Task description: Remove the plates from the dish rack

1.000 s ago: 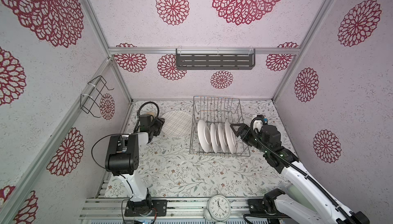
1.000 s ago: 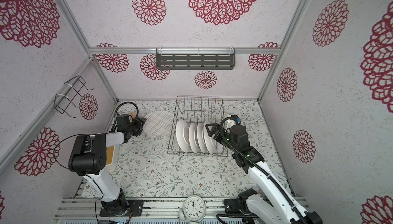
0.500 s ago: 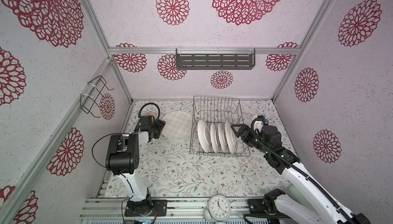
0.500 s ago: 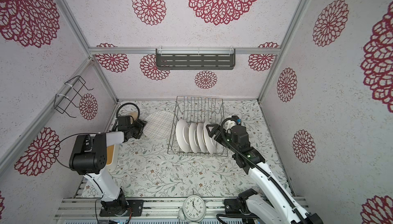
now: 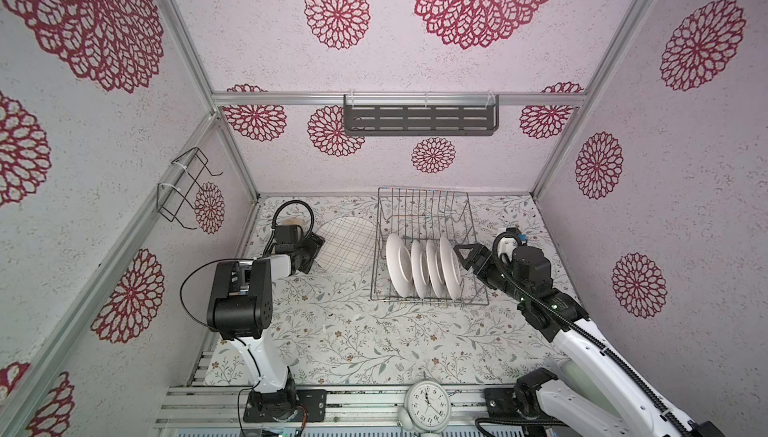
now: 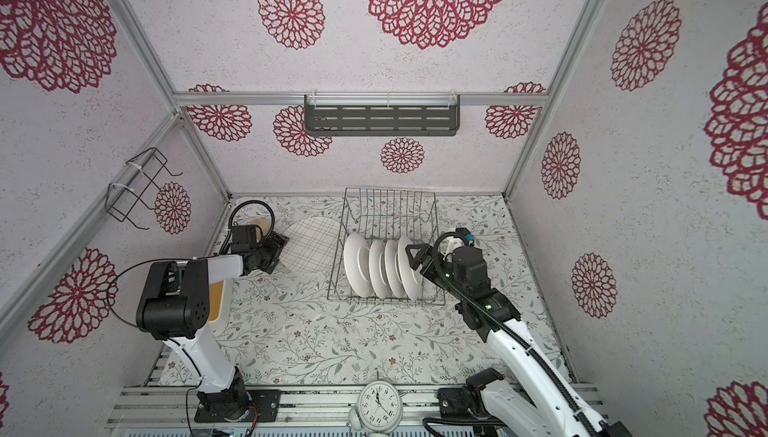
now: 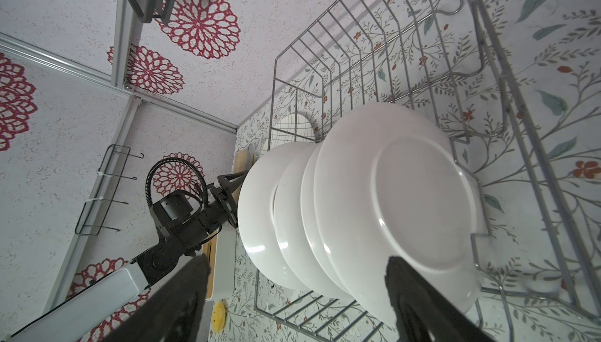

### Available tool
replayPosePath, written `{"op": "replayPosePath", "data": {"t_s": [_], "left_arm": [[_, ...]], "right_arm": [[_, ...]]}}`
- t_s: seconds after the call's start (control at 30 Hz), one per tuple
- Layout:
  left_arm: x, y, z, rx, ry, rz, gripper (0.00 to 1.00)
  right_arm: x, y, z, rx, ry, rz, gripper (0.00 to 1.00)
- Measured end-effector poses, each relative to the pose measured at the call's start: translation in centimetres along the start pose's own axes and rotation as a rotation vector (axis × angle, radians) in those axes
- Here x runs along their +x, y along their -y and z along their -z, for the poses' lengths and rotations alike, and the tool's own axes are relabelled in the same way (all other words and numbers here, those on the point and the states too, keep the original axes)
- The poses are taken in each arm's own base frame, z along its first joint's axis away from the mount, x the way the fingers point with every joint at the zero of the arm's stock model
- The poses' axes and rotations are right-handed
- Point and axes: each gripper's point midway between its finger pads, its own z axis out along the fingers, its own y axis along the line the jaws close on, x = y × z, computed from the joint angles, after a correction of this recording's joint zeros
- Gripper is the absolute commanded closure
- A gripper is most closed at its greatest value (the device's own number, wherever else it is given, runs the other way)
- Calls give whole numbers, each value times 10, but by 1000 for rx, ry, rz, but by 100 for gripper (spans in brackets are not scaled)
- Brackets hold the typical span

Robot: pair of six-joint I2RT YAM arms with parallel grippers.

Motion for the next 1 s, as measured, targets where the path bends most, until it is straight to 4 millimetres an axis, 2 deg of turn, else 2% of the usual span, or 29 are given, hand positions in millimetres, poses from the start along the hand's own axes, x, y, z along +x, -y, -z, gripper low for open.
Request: {"op": "replayPosePath", "data": {"t_s": [0.2,0.4,0.53,0.73,0.87,1.0], "left_arm": [[4,-6,9,-28,-2,-3,4],[12,-6,31,-18,-1,-2,4],[11,11,50,26,17,-18,4],[14,41,91,113,46,-58,4],[20,46,111,129,47,-85,4],[35,46,129,123,26,-123,4]], "right_arm": [[0,6,4,28,8,0,13],[-3,10,11,76,18,4,14],[-13,9,19,120,45,19,14],[-21,10,30,188,82,52,16],[-18,7,33,233,94,93,16],[-11,-5,28,266,96,155,16]]}}
